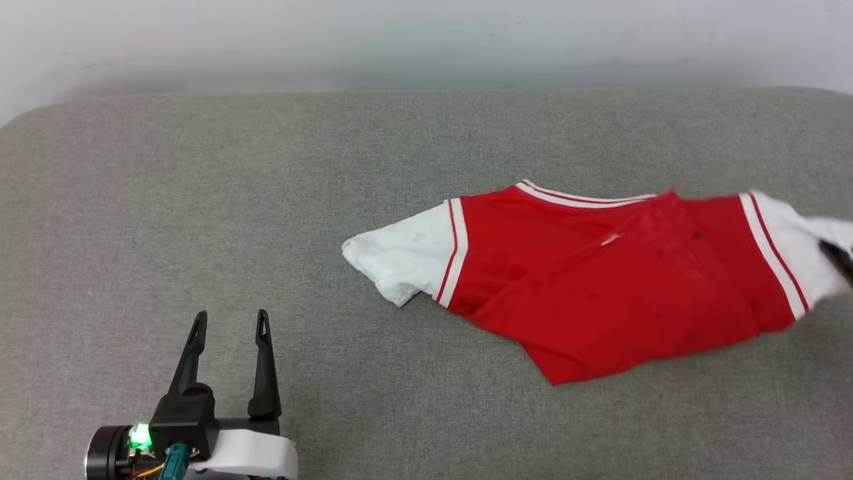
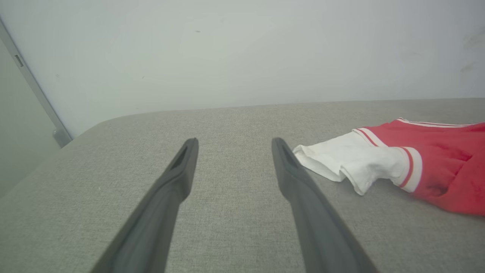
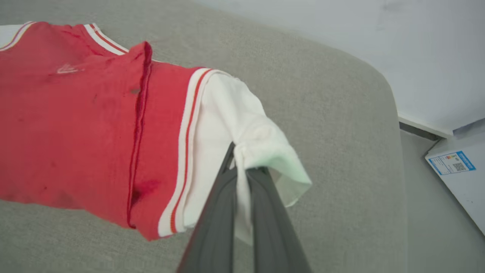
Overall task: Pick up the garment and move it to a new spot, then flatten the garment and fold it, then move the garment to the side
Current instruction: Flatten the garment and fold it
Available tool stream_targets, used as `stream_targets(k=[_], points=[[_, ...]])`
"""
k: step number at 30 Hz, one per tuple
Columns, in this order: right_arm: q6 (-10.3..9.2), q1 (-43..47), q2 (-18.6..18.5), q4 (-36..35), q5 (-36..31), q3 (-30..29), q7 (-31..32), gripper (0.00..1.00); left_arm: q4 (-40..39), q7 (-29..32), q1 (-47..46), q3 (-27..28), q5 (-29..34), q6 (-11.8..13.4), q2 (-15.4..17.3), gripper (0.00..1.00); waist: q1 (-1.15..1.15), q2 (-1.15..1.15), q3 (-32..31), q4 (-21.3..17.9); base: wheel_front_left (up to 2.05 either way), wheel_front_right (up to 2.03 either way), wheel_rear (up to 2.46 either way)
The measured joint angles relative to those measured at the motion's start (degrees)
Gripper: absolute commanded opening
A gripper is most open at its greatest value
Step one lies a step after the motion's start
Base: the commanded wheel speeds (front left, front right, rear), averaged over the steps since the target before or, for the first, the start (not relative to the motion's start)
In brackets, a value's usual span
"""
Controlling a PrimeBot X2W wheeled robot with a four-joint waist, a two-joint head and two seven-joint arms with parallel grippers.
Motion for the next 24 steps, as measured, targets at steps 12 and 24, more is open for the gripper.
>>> stream_targets(k=[12, 24], points=[[-0.05, 18.2, 9.9, 12.4, 0.3, -9.2, -3.9, 0.0, 0.4, 0.0, -1.8, -0.1, 0.3, -0.6, 0.1, 1.0, 0.0, 0.0, 1.9, 1.0, 0.0, 0.0, 0.0], [-0.03, 21.0, 13.1, 12.5, -3.3, -19.0, -14.1, 1.0, 1.3, 0.0, -0.3, 0.2, 0.5, -0.6, 0.7, 1.0, 0.0, 0.0, -1.9, 0.6, 0.0, 0.0, 0.0]])
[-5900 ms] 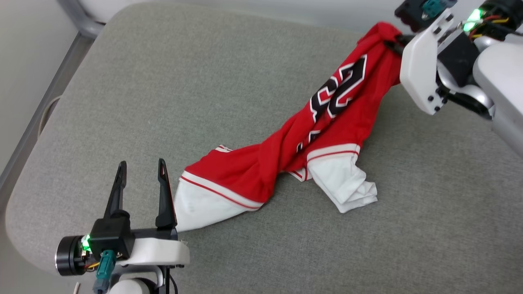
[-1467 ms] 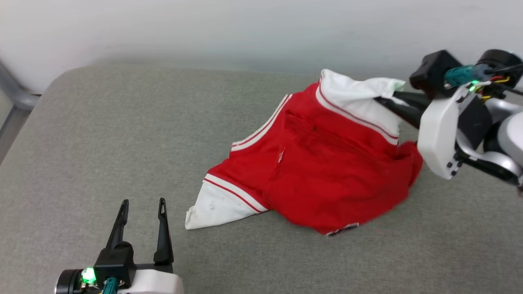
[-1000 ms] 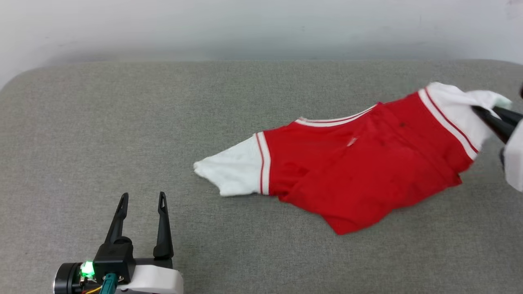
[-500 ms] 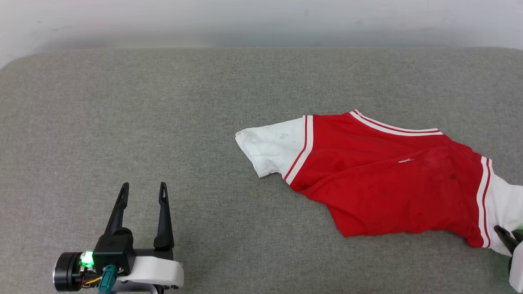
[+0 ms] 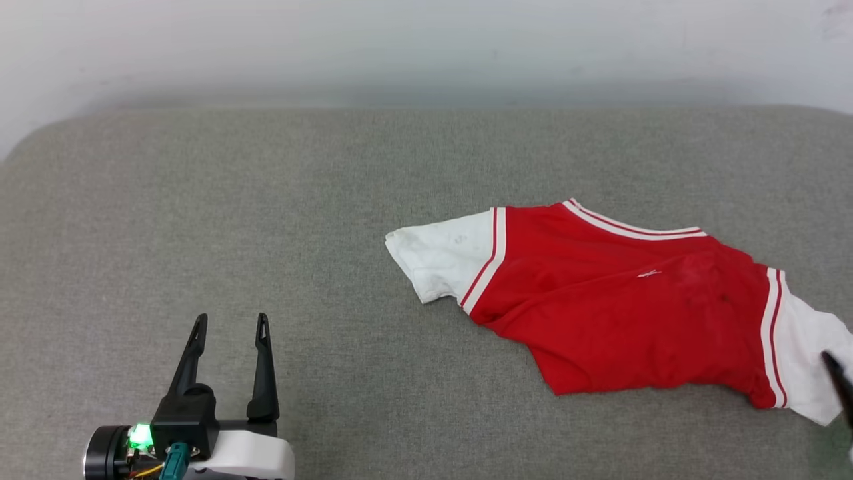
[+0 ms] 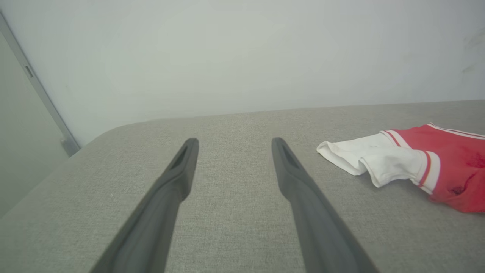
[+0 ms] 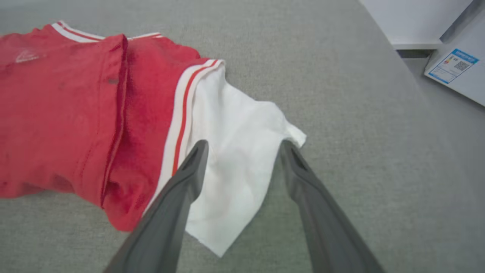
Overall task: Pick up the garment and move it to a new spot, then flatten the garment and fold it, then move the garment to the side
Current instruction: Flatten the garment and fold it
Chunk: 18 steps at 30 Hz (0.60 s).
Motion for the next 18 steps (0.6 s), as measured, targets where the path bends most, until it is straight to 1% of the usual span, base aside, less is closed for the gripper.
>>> stream_targets(k=[4, 6, 7, 9, 12, 15, 18], points=[[0.01, 1.7, -0.4, -3.3, -5.2, -7.5, -3.2, 1.0, -0.1, 0.0, 0.7, 0.2, 0.0, 0.0, 0.4, 1.0, 0.0, 0.0, -1.9, -0.3, 0.0, 0.0, 0.0], [0.0, 2.4, 0.3, -6.0, -8.8, -13.1, -5.0, 1.0, -0.1, 0.0, 1.1, 0.2, 0.0, -0.2, 0.5, 1.0, 0.0, 0.0, -2.6, -0.5, 0.0, 0.0, 0.0], [0.0, 2.8, 1.2, -8.1, -11.0, -16.0, -5.5, 1.0, -0.1, 0.0, 1.1, 0.2, 0.0, -0.3, 0.6, 1.0, 0.0, 0.0, -3.0, -0.5, 0.0, 0.0, 0.0], [0.0, 4.2, 4.5, -13.3, -15.7, -20.6, -6.2, 1.0, -0.2, 0.0, 1.1, 0.1, 0.1, -0.8, 1.1, 1.0, 0.0, 0.0, -3.6, -0.6, 0.0, 0.0, 0.0], [0.01, 7.0, 11.4, -22.1, -22.0, -25.5, -6.0, 1.0, -0.4, 0.0, 0.4, 0.2, -0.2, -2.0, 2.3, 1.0, 0.0, 0.0, -4.0, -0.9, 0.0, 0.0, 0.0], [0.01, 9.3, 17.5, -31.0, -26.8, -28.5, -4.6, 1.0, -0.4, 0.0, -2.5, 0.0, -0.2, -4.1, 4.2, 1.0, 0.0, 0.0, -4.2, -0.9, 0.0, 0.0, 0.0], [0.02, 11.9, 23.2, -38.3, -30.1, -29.4, -2.9, 1.0, 0.5, 0.0, -6.0, -0.1, -1.5, -6.4, 5.5, 1.0, 0.0, 0.0, -4.3, -1.0, 0.0, 0.0, 0.0]])
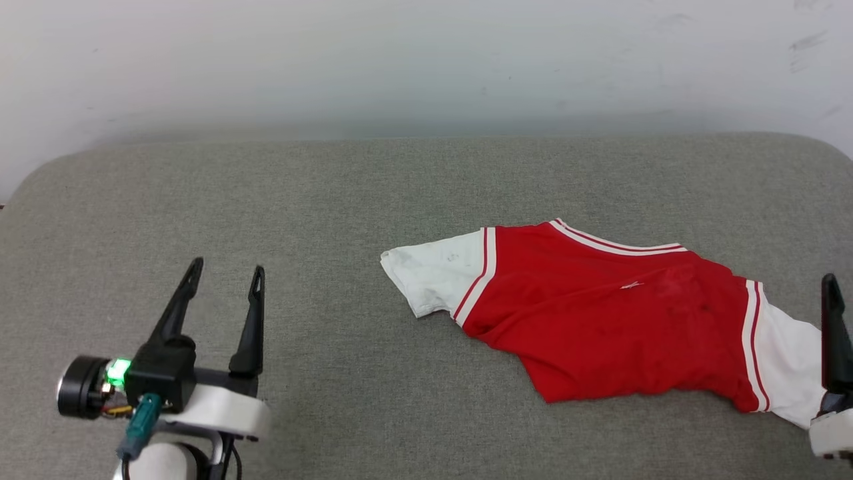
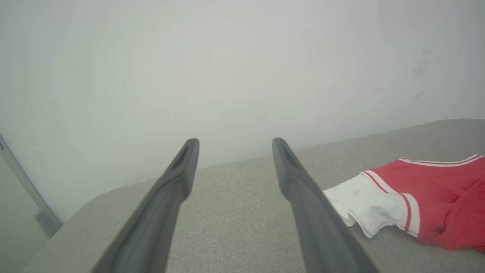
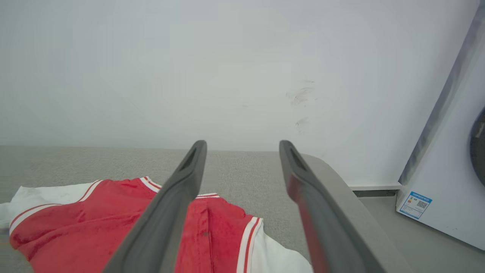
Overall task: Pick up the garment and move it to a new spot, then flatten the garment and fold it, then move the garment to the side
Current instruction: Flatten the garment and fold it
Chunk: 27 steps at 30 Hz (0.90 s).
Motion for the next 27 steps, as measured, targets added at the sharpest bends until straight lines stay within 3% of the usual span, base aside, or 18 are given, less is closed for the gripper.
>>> stream_targets(k=[2, 3, 4, 14, 20, 27], points=[[0.0, 1.4, 2.3, -3.4, -1.2, 0.2, 0.9, 1.0, 1.4, 0.0, -3.0, -0.3, -0.2, -1.6, 1.6, 1.0, 0.0, 0.0, 0.1, -0.2, 0.0, 0.0, 0.0], [0.0, 4.0, 6.0, -8.3, -3.0, 3.1, 2.5, 1.0, 5.1, 6.8, -13.0, -3.3, -4.1, -4.7, 5.3, 1.0, 0.0, 0.0, 0.8, -1.2, 0.0, 0.0, 0.0], [-0.01, 4.3, 7.1, -9.2, -3.4, 4.2, 2.7, 1.0, 6.6, 11.3, -17.3, -5.1, -6.5, -5.1, 7.1, 1.0, 0.0, 0.0, 1.3, -1.7, 0.0, 0.0, 0.0], [-0.01, 3.4, 7.6, -8.1, -4.1, 6.3, 2.4, 1.0, 12.0, 35.9, -36.2, -22.1, -25.3, -5.5, 15.8, 1.0, 0.0, 0.0, 5.7, -5.1, 0.0, 0.0, 0.0], [-0.01, 1.1, 7.5, -7.0, -4.5, 6.7, 1.8, 1.0, 17.4, 49.0, -45.1, -31.7, -31.9, -5.5, 17.7, 1.0, 0.0, 0.0, 9.2, -6.8, 0.0, 0.0, 0.0], [-0.01, -1.8, 7.3, -5.8, -4.6, 7.2, 0.9, 1.0, 23.9, 57.3, -52.4, -41.9, -36.6, -5.5, 18.0, 1.0, 0.0, 0.0, 13.4, -8.6, 0.0, 0.0, 0.0]])
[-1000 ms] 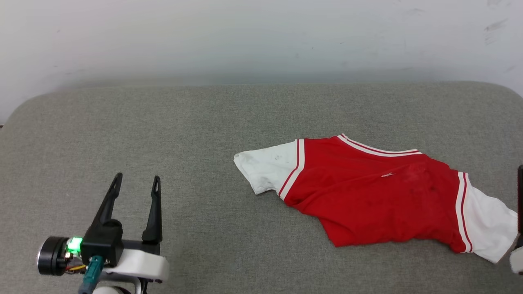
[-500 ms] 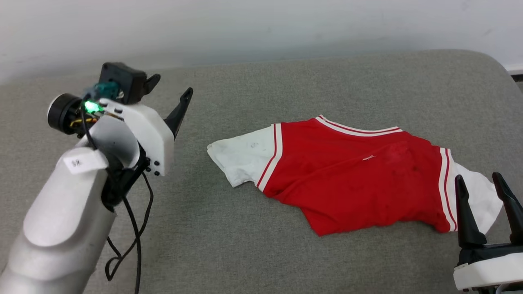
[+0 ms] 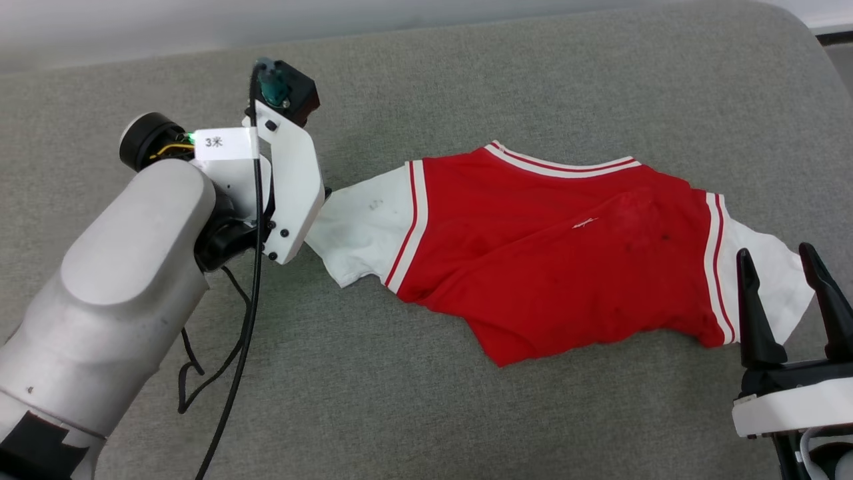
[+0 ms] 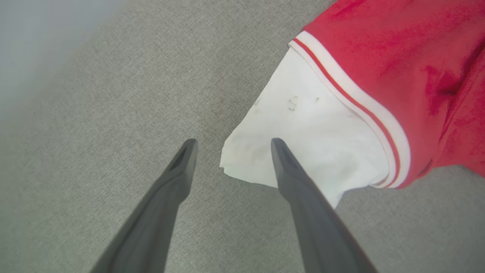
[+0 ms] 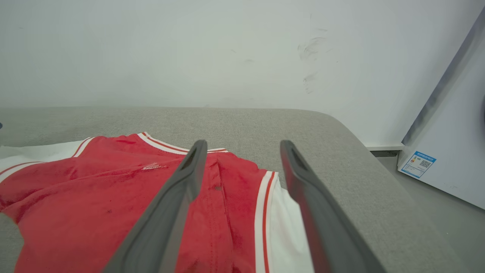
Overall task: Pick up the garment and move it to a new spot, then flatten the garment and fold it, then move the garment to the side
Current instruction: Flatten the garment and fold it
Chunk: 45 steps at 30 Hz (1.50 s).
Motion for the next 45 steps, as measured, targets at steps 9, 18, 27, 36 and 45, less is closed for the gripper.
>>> stream_targets(k=[9, 18, 27, 36, 45], points=[[0.0, -2.6, 0.0, 1.4, 0.0, 0.4, -1.2, 1.0, 8.1, 1.6, -3.7, -8.9, -3.6, 0.0, 1.1, 1.0, 0.0, 0.0, 4.0, -1.6, 0.0, 0.0, 0.0], [0.01, -3.4, -0.1, 2.3, -0.2, 0.4, -2.0, 1.0, 9.9, 1.6, -5.7, -15.5, -8.4, 0.0, 2.2, 0.0, 0.0, 0.0, 5.7, -1.8, 0.0, 0.0, 0.0], [0.01, -3.6, -3.6, 4.0, 0.1, -1.4, -0.1, 1.0, 11.7, -10.5, -5.2, -19.3, -9.1, -0.1, 2.3, 0.0, 0.0, 0.0, 2.3, 0.0, 0.0, 0.0, 0.0], [0.01, -6.4, -15.8, 4.9, 5.4, -2.4, 10.0, 1.0, 11.0, -21.2, -4.2, -17.6, -9.6, -0.1, 5.8, 0.0, 0.0, 0.0, -3.4, 2.2, 0.0, 0.0, 0.0], [0.01, -15.6, -33.9, 10.0, 19.8, 6.7, 31.2, 1.0, 6.4, -24.1, -3.2, -17.3, -9.1, 1.1, 7.1, 0.0, 0.0, 0.0, -4.5, 4.9, 0.0, 0.0, 0.0]])
